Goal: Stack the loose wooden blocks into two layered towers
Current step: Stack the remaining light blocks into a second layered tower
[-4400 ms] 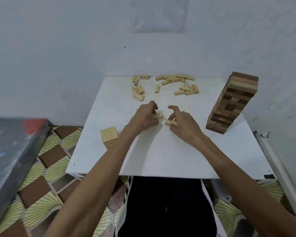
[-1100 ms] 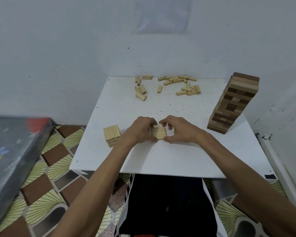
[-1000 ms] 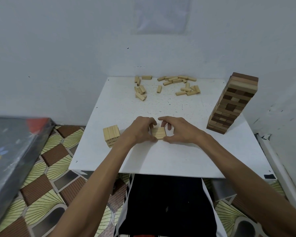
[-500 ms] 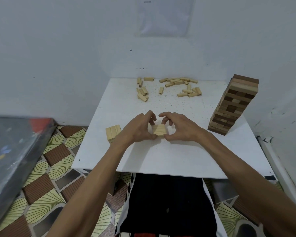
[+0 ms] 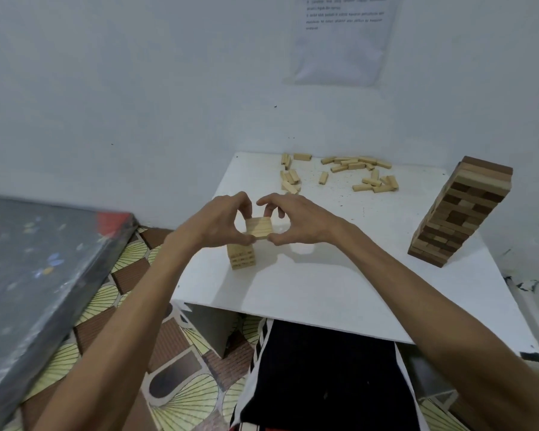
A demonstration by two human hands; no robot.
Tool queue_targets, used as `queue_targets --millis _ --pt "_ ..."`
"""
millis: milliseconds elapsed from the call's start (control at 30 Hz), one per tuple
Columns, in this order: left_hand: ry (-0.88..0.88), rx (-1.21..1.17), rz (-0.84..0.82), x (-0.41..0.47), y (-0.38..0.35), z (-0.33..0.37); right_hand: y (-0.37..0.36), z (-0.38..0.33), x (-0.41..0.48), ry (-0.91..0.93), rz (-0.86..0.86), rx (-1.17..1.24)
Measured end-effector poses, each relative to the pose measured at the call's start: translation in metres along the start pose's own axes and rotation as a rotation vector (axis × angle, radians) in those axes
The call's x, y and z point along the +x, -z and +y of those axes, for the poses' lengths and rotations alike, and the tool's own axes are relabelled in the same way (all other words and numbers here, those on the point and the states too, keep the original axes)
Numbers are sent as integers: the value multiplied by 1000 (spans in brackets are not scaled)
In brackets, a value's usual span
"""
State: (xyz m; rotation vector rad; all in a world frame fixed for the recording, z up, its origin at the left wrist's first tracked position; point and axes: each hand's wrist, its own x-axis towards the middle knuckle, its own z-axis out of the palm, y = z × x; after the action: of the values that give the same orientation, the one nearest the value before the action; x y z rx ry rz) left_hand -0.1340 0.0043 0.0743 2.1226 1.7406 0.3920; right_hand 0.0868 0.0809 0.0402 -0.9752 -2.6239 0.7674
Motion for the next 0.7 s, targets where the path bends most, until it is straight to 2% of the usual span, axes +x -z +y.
queue_targets --millis 233,700 --pt "77 -29 26 -28 7 -30 -22 -26 29 32 -65 -17" --pt "95 -32 45 -32 -13 -39 -35 -26 26 5 -101 -41"
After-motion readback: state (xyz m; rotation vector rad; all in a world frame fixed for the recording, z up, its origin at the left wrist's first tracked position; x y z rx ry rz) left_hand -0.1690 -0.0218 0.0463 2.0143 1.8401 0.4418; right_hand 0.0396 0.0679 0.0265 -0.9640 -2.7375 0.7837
